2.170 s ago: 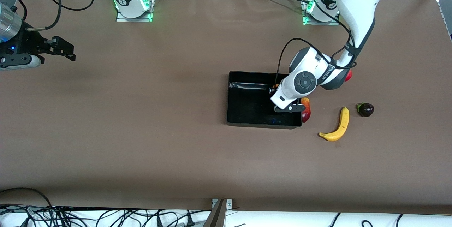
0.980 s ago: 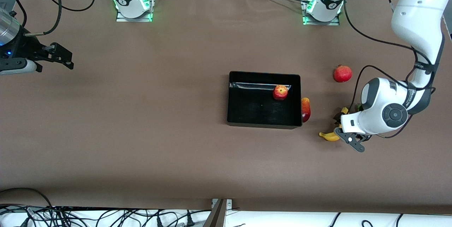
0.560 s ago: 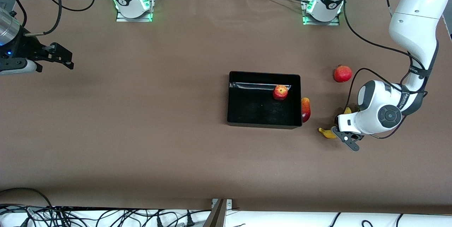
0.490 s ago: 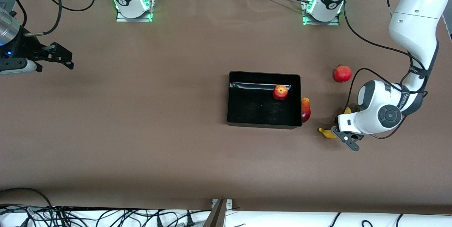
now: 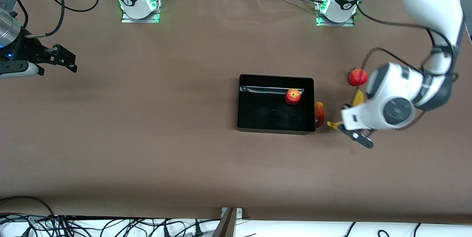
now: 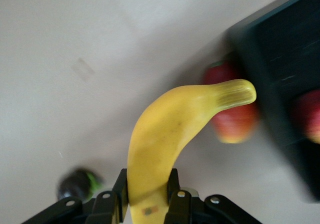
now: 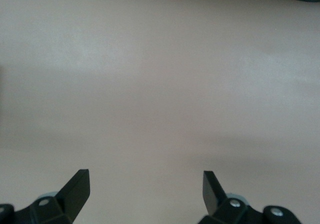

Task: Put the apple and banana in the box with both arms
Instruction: 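Lift the banana and lower it into the black box with the left gripper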

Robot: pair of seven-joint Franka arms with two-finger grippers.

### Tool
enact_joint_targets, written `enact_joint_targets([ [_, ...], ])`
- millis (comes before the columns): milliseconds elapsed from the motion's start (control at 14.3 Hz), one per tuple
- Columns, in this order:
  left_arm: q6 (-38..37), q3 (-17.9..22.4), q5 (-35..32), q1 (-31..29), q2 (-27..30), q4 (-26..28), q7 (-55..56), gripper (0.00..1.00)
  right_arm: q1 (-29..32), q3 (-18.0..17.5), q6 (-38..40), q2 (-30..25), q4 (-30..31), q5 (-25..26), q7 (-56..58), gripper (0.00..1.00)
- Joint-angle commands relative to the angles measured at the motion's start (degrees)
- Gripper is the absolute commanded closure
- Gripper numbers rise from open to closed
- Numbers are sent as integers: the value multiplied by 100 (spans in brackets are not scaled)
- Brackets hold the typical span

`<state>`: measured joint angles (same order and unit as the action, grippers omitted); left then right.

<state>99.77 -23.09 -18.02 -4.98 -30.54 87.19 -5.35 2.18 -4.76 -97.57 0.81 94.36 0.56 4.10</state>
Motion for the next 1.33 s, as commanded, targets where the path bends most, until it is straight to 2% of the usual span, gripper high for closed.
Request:
enact_joint_targets([
  [0, -310, -256, 420, 435, -13, -97, 1793, 100, 98, -86, 10, 16, -76, -20, 21, 0],
  [210, 233, -310, 1019, 997, -189, -36, 3553, 100, 98, -78, 10, 16, -76, -20, 21, 0],
  [420, 945, -293, 950, 1481, -698, 26, 4663, 100, 98, -86, 10, 16, -76, -20, 21, 0],
  [630, 1614, -266, 644, 1614, -1050, 254, 4815, 100, 98, -86, 10, 16, -76, -29, 21, 0],
  [840, 1712, -275, 493, 1658, -1217, 281, 4920, 100, 98, -86, 19, 16, -76, -29, 21, 0],
  [910, 1712, -266, 501, 1649, -1218, 281, 4920, 73, 98, -86, 19, 16, -76, -29, 21, 0],
  [980, 1712, -266, 501, 1623, -1218, 281, 4929, 2, 98, -86, 19, 16, -76, -29, 21, 0],
  [1260, 1633, -275, 519, 1518, -1130, 176, 4912, 0, 98, -86, 19, 16, -76, -29, 21, 0],
])
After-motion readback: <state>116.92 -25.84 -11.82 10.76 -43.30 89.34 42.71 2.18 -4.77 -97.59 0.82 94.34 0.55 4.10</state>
